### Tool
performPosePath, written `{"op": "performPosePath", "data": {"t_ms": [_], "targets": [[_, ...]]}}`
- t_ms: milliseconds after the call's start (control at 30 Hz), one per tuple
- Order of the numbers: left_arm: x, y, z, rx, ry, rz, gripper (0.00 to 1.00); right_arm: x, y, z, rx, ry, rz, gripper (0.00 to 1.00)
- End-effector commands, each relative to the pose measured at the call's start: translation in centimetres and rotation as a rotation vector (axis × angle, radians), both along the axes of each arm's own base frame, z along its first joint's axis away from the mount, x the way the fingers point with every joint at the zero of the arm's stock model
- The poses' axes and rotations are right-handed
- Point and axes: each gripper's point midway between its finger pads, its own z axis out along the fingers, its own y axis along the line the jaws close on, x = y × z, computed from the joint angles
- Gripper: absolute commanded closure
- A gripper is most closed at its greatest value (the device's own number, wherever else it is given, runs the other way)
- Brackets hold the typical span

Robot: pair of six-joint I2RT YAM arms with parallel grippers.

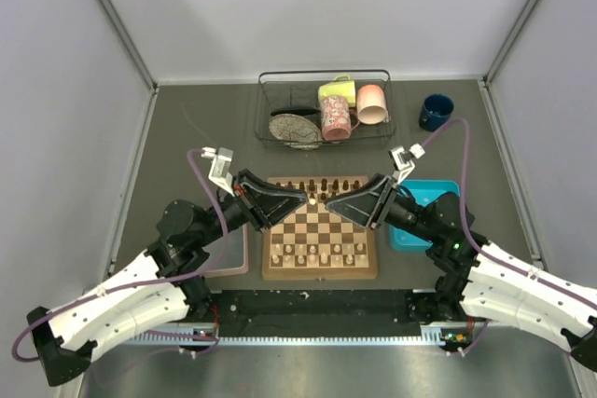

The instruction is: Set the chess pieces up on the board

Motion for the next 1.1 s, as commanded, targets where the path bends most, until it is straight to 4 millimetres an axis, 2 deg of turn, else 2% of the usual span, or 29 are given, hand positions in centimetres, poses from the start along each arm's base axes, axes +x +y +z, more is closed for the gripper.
{"op": "performPosePath", "data": {"t_ms": [0, 467, 1067], "targets": [[-0.1, -0.1, 0.7, -0.041, -0.011, -0.009, 1.0, -0.6, -0.8, 5.7, 0.189, -0.042, 0.005, 0.46], [0.0, -0.6, 1.1, -0.055, -0.017, -0.027, 1.0, -0.3, 0.4, 4.7, 0.184, 0.014, 0.035, 0.55], [0.1, -0.6, 0.2, -0.051, -0.006, -0.024, 1.0, -0.6, 1.4, 4.9, 0.22, 0.03, 0.094, 0.69]]}}
